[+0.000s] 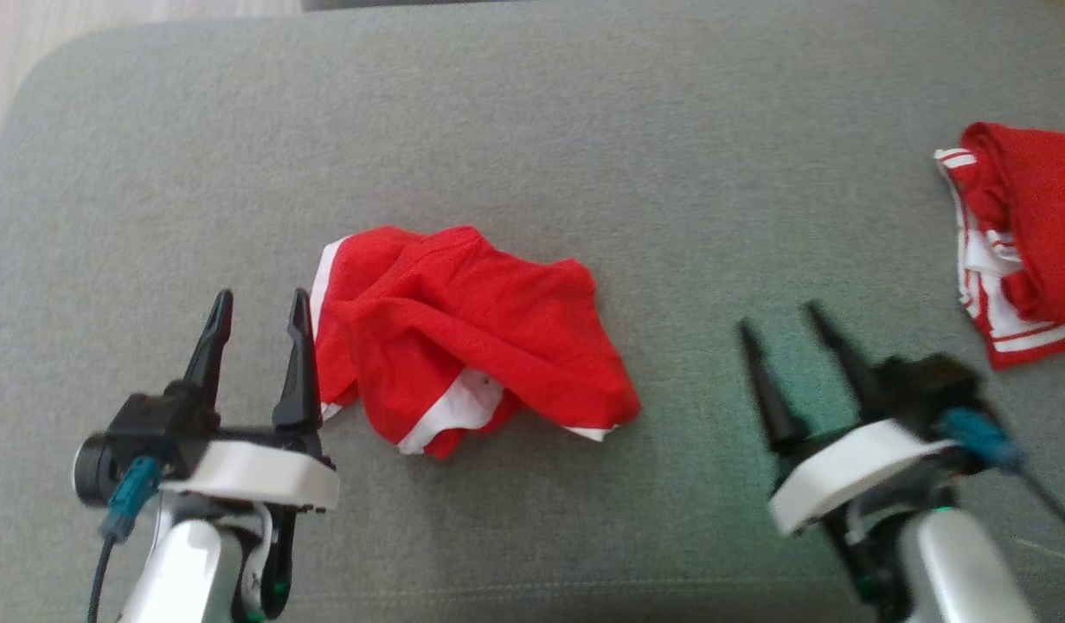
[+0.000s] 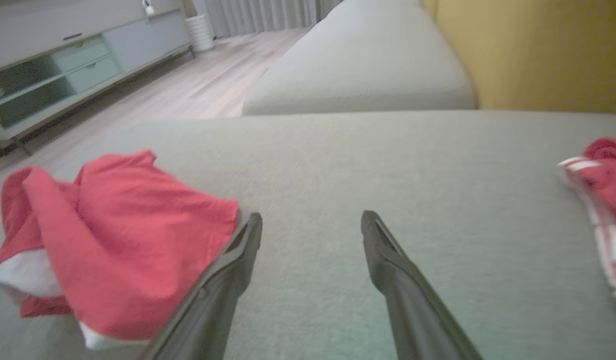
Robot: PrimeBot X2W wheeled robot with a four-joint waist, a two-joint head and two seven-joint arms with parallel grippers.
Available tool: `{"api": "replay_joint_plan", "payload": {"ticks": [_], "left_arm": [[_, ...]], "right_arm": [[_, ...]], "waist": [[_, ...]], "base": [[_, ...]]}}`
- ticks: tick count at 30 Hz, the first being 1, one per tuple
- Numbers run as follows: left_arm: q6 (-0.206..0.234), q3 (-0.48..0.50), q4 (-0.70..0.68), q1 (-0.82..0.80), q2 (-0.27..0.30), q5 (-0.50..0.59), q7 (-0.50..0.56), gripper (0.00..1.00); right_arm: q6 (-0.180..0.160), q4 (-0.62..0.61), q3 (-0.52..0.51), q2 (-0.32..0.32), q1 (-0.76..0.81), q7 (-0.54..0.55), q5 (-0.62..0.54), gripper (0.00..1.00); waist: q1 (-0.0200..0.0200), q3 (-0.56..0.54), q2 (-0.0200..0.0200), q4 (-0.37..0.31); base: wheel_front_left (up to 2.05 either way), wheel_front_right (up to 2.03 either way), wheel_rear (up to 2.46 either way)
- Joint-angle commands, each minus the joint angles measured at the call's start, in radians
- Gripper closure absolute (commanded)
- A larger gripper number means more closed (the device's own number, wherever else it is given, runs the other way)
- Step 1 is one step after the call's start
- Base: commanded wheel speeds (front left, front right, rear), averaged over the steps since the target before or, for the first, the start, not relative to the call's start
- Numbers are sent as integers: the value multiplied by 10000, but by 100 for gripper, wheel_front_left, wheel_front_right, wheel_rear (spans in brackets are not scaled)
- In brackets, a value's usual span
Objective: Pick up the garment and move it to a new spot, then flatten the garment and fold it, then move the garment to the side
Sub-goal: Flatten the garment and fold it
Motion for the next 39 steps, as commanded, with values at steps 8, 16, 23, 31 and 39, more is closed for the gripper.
{"api": "replay_joint_plan", "payload": {"ticks": [8, 16, 23, 31, 39], "left_arm": [[-150, 203, -245, -845, -9, 197, -120, 0], [-270, 284, -216, -897, -152, 306, -122, 0], [-354, 363, -194, -864, -267, 449, -123, 0], [-429, 476, -191, -732, -334, 581, -123, 0], [-540, 498, -183, -751, -403, 704, -123, 0]], "right_arm": [[-9, 1515, 2187, -2, -461, 594, 308, 0], [-9, 2822, 2445, 173, -971, 430, 561, 0], [-9, 3431, 2606, 255, -1335, 175, 804, 100], [-9, 2888, 2124, 105, -1257, -258, 773, 100], [-9, 1658, 675, -324, -1177, 199, 509, 100]], "waist": [[0, 418, 0, 666], [0, 464, 0, 896], [0, 464, 0, 954], [0, 376, 0, 788], [0, 437, 0, 536]], "base": [[0, 0, 0], [0, 0, 0], [0, 0, 0], [0, 0, 0], [0, 0, 0]]}}
